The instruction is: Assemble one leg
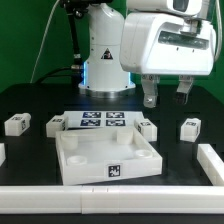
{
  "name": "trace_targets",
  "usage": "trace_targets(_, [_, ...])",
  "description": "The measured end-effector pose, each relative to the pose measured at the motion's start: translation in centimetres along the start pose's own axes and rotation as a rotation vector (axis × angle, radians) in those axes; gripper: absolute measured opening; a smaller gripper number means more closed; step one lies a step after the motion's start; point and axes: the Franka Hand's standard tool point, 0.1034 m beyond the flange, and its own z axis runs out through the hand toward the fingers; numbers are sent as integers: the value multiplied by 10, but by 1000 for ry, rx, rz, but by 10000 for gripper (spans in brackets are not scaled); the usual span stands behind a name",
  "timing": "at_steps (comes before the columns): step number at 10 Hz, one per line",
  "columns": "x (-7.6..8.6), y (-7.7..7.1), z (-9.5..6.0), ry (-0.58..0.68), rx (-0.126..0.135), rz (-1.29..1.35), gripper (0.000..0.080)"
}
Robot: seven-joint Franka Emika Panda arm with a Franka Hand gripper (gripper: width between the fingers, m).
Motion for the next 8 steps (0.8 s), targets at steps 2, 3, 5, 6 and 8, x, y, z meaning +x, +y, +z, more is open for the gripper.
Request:
trace_targets(2, [0, 0, 0, 0, 0, 1, 650])
trace_targets(3, [0, 0, 0, 0, 0, 1, 650])
trace_targets(5, [0, 0, 0, 1, 1, 0, 650])
trace_targets(6, [-2, 0, 1, 0, 2, -51, 650])
trace_targets(8, [-19, 0, 6, -16, 17, -255, 650])
